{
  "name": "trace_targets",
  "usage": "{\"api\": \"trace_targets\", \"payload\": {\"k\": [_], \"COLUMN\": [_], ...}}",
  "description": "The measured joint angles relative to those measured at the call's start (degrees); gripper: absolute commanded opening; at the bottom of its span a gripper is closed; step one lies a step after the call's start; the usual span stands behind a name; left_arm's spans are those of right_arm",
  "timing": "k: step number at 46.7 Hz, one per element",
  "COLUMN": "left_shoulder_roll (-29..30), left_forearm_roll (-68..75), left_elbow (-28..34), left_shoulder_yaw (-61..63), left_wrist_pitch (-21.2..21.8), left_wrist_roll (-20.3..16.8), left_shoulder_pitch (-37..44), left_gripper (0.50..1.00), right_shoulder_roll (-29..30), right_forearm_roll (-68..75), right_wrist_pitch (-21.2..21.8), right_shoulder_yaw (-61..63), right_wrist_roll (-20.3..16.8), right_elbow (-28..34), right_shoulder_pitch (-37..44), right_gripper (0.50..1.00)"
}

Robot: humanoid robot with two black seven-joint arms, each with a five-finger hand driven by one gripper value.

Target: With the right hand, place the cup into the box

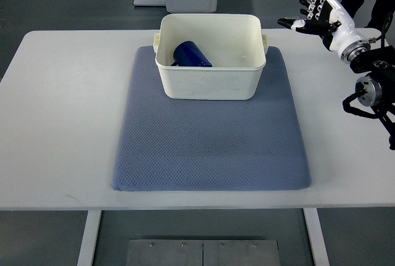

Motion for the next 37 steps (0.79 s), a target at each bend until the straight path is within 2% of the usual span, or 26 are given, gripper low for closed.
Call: {"api": "trace_targets", "payload": {"k": [6, 16, 37], "left_shoulder_roll": [0.0, 0.0, 0.0], "left_forearm_roll": [0.0, 0.0, 0.0], "left_elbow": [0.0, 0.0, 0.0], "left_shoulder_yaw": [0.0, 0.0, 0.0], "left_wrist_pitch": [0.0, 0.0, 0.0], "left_wrist_roll": [0.0, 0.0, 0.0], "left_shoulder_pitch": [0.0, 0.0, 0.0], "left_gripper": [1.000, 1.000, 1.000], "right_shoulder_roll": [0.5, 2.5, 5.8], "right_forearm_roll": [0.0, 0.0, 0.0], "right_wrist_pitch": [0.0, 0.0, -1.0], "right_shoulder_yaw": [3.1, 12.0, 18.6], "right_wrist_roll": [-0.2, -4.2, -3.9], "right_elbow": [-1.1, -1.2, -3.8], "right_shoulder_pitch": [-1.5, -4.2, -7.4], "right_gripper": [0.998, 1.000, 1.000]}}
